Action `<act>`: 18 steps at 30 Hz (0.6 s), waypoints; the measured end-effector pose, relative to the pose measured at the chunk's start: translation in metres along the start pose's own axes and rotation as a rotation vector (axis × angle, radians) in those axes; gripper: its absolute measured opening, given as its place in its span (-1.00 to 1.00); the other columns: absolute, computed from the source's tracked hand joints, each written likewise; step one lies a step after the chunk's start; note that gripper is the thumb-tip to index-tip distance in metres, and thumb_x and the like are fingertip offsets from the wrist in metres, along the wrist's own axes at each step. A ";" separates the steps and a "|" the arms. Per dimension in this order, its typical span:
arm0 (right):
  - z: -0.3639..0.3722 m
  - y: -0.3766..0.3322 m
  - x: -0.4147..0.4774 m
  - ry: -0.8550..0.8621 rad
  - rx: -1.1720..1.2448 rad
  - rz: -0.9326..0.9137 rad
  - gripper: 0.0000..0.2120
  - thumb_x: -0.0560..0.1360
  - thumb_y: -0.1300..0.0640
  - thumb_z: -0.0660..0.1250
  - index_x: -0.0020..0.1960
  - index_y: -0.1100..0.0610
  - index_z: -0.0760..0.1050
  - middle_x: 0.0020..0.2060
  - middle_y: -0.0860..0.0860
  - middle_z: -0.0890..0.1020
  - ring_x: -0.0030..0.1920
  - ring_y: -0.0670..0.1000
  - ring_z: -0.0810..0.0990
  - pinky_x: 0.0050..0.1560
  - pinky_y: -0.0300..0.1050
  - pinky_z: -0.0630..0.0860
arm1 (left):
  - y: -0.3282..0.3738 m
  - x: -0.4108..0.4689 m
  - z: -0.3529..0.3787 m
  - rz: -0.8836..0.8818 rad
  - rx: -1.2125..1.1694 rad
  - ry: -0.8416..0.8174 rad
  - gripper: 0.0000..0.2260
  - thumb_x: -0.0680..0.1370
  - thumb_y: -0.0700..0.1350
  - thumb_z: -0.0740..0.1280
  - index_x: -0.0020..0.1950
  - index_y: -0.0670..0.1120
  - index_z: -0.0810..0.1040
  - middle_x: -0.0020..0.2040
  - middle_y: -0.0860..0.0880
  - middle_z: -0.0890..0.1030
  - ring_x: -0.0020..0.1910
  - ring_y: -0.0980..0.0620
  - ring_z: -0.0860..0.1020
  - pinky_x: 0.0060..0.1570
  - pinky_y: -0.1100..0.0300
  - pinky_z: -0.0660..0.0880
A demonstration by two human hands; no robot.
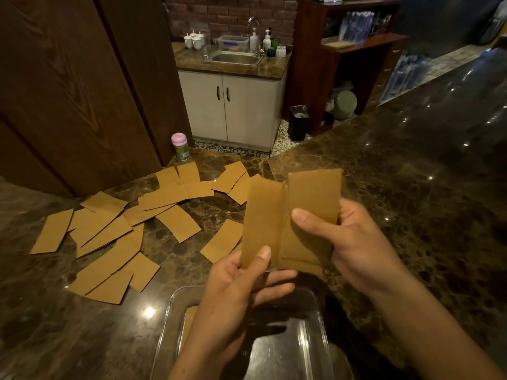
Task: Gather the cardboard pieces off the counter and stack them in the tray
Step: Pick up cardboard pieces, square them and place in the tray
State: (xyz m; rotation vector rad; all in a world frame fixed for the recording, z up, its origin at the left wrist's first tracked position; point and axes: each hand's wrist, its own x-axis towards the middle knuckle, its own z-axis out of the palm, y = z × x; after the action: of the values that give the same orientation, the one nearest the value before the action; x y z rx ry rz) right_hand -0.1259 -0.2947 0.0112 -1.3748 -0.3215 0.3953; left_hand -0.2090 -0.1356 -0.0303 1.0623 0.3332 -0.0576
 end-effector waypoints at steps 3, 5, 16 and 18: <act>-0.005 -0.019 -0.001 -0.128 -0.348 -0.398 -0.83 0.49 0.22 0.49 0.06 0.04 0.67 -0.09 -0.07 0.65 -0.10 -0.10 0.65 -0.11 -0.29 0.58 | 0.004 0.000 -0.001 0.001 -0.078 0.001 -0.78 0.44 -0.08 0.38 -0.06 -0.17 0.75 0.00 -0.32 0.73 -0.16 -0.16 0.75 -0.17 0.07 0.71; -0.014 -0.026 -0.003 -0.251 -0.688 -0.652 -0.75 0.49 0.14 0.51 0.17 0.02 0.69 -0.04 -0.06 0.53 -0.06 -0.08 0.55 -0.09 -0.30 0.53 | 0.005 -0.001 -0.004 0.002 -0.137 0.006 -0.69 0.44 -0.04 0.35 0.04 -0.23 0.69 -0.04 -0.29 0.73 -0.19 -0.16 0.73 -0.12 -0.02 0.69; -0.029 -0.017 -0.015 -0.554 -1.554 -0.766 -0.55 0.55 0.05 0.30 0.42 -0.16 0.47 0.07 -0.10 0.44 0.02 -0.11 0.43 -0.19 -0.21 0.53 | 0.004 -0.006 -0.003 0.030 -0.161 -0.043 -0.72 0.59 -0.24 0.28 0.28 -0.21 0.59 0.12 -0.28 0.70 -0.06 -0.09 0.70 -0.12 0.05 0.69; -0.028 -0.045 -0.012 -0.602 -1.506 -0.472 -0.61 0.54 -0.06 0.27 0.34 -0.34 0.48 0.07 -0.31 0.43 0.05 -0.22 0.45 -0.16 -0.31 0.52 | 0.005 -0.004 -0.003 0.042 -0.187 -0.014 -0.71 0.59 -0.25 0.26 0.31 -0.21 0.56 0.14 -0.29 0.70 -0.06 -0.14 0.71 -0.13 0.00 0.70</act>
State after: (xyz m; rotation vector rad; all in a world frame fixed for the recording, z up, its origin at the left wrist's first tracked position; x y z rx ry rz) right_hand -0.1209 -0.3312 0.0509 -2.5014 -1.6418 0.1018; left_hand -0.2121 -0.1313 -0.0264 0.8830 0.2978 0.0040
